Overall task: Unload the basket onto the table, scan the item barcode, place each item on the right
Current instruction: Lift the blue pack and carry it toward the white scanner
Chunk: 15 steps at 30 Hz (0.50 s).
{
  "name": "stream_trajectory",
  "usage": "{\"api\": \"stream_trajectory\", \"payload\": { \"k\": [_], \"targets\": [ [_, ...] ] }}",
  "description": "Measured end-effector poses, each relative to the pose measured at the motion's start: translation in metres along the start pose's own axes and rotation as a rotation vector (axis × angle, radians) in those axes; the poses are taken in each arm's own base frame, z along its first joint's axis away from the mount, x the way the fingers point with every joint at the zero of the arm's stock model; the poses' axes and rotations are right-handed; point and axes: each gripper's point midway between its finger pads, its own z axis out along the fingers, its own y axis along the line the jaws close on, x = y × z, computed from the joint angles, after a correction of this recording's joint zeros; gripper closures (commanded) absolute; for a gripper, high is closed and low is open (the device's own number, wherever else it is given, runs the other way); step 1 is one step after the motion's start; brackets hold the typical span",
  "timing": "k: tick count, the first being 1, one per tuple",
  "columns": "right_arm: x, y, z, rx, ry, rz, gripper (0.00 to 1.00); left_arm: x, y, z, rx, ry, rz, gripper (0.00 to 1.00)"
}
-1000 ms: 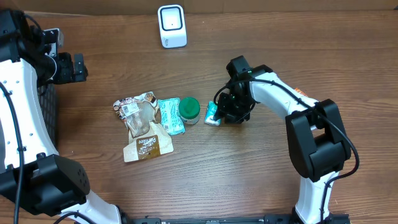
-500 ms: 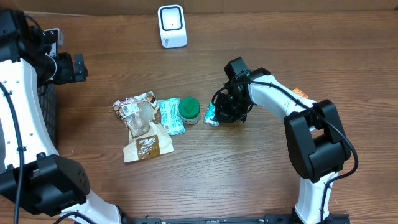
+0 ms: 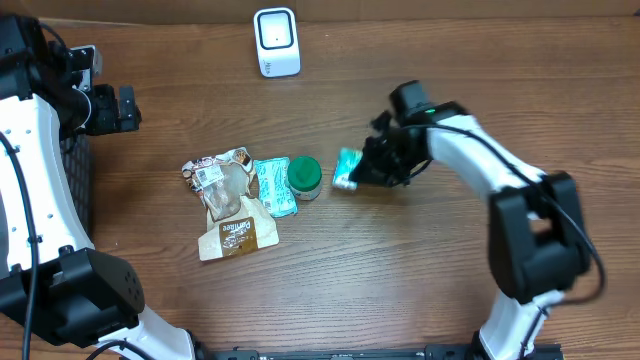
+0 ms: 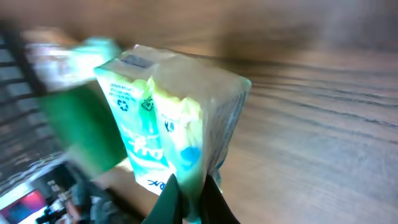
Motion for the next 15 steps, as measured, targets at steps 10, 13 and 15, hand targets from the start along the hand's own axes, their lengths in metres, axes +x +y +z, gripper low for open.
{"api": "stream_trajectory", "payload": {
  "k": [10, 13, 15],
  "targets": [
    [0.005, 0.099, -0.086, -0.521, -0.076, -0.333, 0.96, 0.000, 0.000, 0.000, 0.000, 0.000, 0.000, 0.00],
    [0.014, 0.124, -0.103, -0.680, -0.050, -0.440, 0.96, 0.000, 0.000, 0.000, 0.000, 0.001, 0.000, 0.01],
    [0.020, 0.133, -0.112, -0.754, -0.029, -0.483, 0.96, 0.000, 0.000, 0.000, 0.000, 0.000, 0.000, 0.00]
  ]
}}
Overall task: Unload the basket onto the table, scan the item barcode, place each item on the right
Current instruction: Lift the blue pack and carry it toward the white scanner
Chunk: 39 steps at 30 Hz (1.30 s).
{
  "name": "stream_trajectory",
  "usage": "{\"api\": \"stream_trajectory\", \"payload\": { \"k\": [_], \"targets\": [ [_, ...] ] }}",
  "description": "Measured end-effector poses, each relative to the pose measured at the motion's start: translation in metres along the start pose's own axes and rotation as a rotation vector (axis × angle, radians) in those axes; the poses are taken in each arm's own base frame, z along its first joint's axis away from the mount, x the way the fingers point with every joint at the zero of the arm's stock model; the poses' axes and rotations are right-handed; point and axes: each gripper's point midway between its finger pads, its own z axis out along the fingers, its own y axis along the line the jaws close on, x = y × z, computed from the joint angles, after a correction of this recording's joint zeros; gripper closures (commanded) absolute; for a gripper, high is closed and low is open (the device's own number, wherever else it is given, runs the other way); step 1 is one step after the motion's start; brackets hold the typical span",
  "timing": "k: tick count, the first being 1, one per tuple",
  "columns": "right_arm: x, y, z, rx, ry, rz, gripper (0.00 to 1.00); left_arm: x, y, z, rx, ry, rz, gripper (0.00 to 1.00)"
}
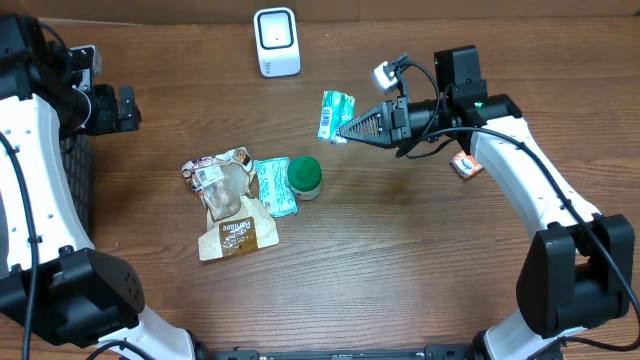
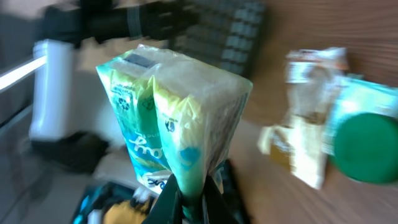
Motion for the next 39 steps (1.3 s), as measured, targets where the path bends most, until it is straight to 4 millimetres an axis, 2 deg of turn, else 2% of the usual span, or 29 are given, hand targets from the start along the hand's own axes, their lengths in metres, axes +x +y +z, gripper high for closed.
{"api": "stream_trajectory", "payload": {
  "k": [3, 7, 24, 33, 39],
  "targets": [
    [0.002, 0.013, -0.001, -0.071, 0.021, 0.001, 0.96, 0.000, 0.000, 0.000, 0.000, 0.000, 0.000, 0.00],
    [0.003, 0.020, -0.002, -0.112, 0.035, 0.027, 0.96, 0.000, 0.000, 0.000, 0.000, 0.000, 0.000, 0.01],
    [-0.014, 0.022, -0.022, -0.113, -0.007, 0.085, 0.96, 0.000, 0.000, 0.000, 0.000, 0.000, 0.000, 0.01],
    [-0.011, 0.041, -0.024, -0.113, -0.009, 0.050, 0.96, 0.000, 0.000, 0.000, 0.000, 0.000, 0.000, 0.01],
    [-0.011, 0.045, -0.024, -0.114, -0.008, 0.041, 0.96, 0.000, 0.000, 0.000, 0.000, 0.000, 0.000, 0.01]
  ]
}}
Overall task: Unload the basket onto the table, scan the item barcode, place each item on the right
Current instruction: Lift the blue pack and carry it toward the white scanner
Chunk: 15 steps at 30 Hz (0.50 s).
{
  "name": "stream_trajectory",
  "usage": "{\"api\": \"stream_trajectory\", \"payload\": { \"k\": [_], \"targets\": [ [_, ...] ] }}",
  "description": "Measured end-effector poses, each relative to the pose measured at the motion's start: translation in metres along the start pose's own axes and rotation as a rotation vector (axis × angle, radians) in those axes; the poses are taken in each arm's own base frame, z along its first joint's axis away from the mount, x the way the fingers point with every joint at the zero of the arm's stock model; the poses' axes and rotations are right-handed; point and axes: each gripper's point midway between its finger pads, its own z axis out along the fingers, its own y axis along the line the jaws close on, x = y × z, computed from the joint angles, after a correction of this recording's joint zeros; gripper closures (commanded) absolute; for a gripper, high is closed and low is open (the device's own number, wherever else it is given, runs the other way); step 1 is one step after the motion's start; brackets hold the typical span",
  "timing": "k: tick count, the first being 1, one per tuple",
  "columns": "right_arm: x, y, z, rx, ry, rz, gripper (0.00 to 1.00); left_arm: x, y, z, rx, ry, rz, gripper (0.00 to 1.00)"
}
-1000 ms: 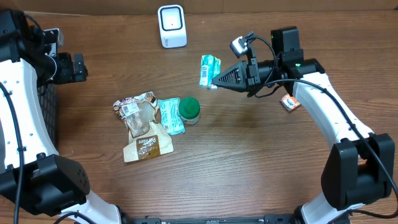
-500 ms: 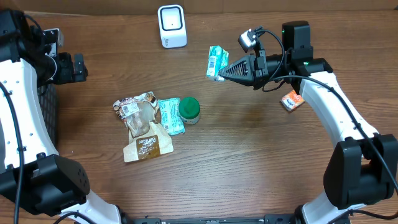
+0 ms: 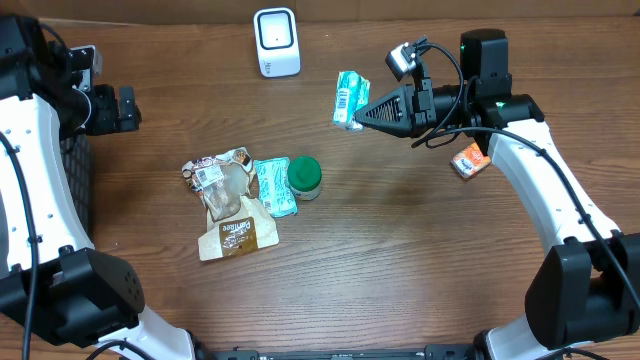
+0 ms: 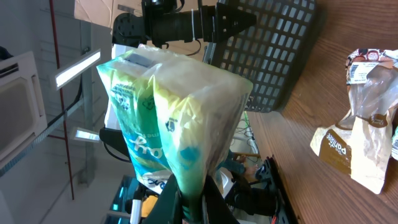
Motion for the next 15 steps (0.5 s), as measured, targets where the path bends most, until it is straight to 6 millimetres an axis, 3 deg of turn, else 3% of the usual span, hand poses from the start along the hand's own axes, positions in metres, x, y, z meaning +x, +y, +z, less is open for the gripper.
{"api": "stream_trajectory", "payload": {
  "k": [8, 15],
  "targets": [
    [0.003, -0.003, 0.014, 0.020, 0.017, -0.002, 0.96, 0.000, 0.000, 0.000, 0.000, 0.000, 0.000, 0.00],
    [0.006, -0.036, 0.042, 0.201, -0.017, 0.056, 0.96, 0.000, 0.000, 0.000, 0.000, 0.000, 0.000, 0.00]
  ]
}}
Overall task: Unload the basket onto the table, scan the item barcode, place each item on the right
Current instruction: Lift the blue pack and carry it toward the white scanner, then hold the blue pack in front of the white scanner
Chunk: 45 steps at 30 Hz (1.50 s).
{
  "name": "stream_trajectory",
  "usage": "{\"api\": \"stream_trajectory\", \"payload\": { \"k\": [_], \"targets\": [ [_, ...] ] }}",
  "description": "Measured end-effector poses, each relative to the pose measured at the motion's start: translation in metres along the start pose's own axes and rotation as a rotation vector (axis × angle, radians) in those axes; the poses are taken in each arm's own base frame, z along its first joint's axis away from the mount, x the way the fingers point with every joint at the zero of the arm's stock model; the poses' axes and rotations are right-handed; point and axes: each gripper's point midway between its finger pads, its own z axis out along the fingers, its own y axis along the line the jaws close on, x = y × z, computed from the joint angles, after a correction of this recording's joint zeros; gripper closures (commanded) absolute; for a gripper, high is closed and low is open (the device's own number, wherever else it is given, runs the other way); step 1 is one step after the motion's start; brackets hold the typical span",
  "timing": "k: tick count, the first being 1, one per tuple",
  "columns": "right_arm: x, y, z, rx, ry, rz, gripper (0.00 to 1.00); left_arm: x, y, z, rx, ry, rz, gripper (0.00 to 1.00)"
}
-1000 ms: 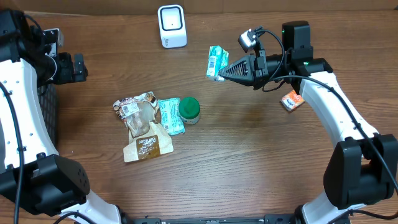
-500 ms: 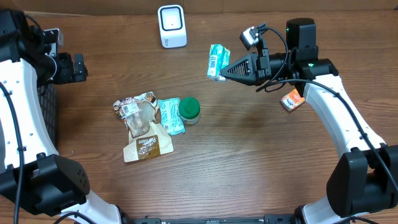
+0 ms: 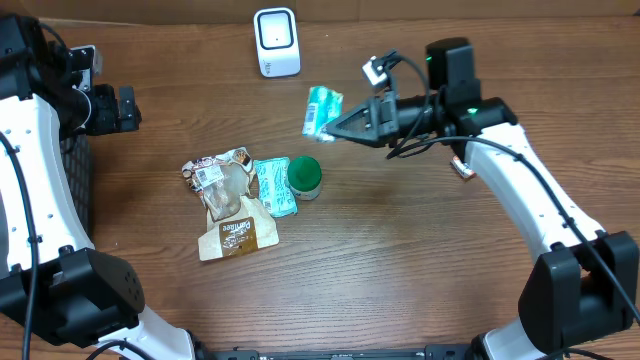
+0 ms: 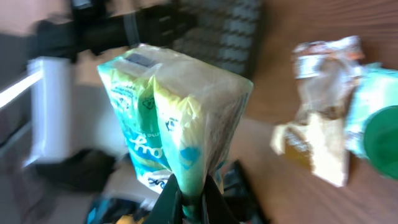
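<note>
My right gripper (image 3: pixel 342 126) is shut on the edge of a teal and green tissue pack (image 3: pixel 321 109), holding it in the air right of and below the white barcode scanner (image 3: pixel 276 41). In the right wrist view the pack (image 4: pixel 177 112) fills the middle, pinched at its lower seam between my dark fingers (image 4: pixel 169 202). My left gripper (image 3: pixel 125 108) hangs at the far left over the table edge; its jaws cannot be made out.
On the table lie a brown and white snack bag (image 3: pixel 228 205), another teal pack (image 3: pixel 272 186) and a green-lidded jar (image 3: pixel 304 176). A small orange packet (image 3: pixel 462 166) lies under my right arm. A dark basket (image 3: pixel 72 160) stands at the left edge.
My right gripper with the tissue pack has moved left and slightly down, further from the table's back edge. The left arm has not moved.
My right gripper first held the tissue pack low, just right of the green-lidded jar. Then it held the pack higher, further back on the table. It then had the pack to the right of the scanner, and now it is further left again.
</note>
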Motion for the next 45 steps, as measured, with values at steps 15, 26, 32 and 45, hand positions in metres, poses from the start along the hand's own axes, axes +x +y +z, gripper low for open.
{"api": "stream_trajectory", "payload": {
  "k": [15, 26, 32, 45],
  "targets": [
    [-0.088, 0.035, -0.024, 0.714, -0.279, -0.237, 0.96, 0.000, 0.000, 0.000, 0.000, 0.000, 0.000, 0.00],
    [-0.209, 0.048, -0.004, 0.972, -0.613, -0.674, 0.96, 0.000, 0.000, 0.000, 0.000, 0.000, 0.000, 0.00],
    [-0.238, 0.000, 0.052, 1.116, -0.611, -0.894, 0.96, 0.000, 0.000, 0.000, 0.000, 0.000, 0.000, 0.01],
    [-0.275, -0.118, 0.086, 1.470, -0.338, -1.435, 0.96, 0.000, 0.000, 0.000, 0.000, 0.000, 0.000, 0.01]
  ]
}}
